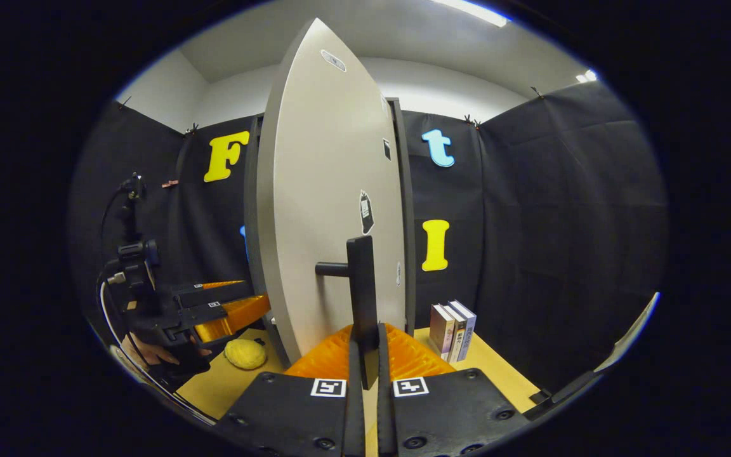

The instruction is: Open the cabinet door with the right hand, grasp the bottle in the cabinet with the left hand and place it on the coaster, then close the cabinet door with the right hand.

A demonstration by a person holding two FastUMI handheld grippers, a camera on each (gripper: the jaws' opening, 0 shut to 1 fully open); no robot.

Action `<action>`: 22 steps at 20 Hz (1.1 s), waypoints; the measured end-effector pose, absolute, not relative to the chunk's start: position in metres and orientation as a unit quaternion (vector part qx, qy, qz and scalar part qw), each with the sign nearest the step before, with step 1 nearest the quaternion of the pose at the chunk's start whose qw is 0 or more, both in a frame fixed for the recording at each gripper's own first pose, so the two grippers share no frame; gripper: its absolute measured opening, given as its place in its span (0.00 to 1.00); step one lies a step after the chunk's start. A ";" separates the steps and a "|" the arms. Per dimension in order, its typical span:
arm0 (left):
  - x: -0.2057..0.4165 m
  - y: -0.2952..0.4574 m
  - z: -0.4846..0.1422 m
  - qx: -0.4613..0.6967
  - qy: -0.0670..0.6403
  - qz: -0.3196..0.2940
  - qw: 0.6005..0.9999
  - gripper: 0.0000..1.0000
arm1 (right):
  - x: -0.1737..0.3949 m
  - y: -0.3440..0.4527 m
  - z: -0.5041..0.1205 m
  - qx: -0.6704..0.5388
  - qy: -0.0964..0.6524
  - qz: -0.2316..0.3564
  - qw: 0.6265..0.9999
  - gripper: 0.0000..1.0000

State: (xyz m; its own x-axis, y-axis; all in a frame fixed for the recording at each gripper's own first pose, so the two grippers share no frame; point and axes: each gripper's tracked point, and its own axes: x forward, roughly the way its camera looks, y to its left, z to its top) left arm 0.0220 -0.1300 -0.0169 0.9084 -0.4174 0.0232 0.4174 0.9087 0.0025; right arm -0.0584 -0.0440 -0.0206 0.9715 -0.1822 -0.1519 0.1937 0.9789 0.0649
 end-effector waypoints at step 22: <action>0.059 -0.193 -0.014 -0.003 -0.008 -0.159 0.987 0.91 | -0.078 -0.149 -0.016 0.050 0.067 -0.070 0.994 0.06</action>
State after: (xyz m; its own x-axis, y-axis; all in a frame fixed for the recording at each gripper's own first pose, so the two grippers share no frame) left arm 0.0594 -0.1929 -0.0142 0.9495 -0.3134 0.0164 0.3135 0.9496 -0.0024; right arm -0.0779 -0.1489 -0.0165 0.9813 -0.1319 -0.1403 0.1454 0.9852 0.0906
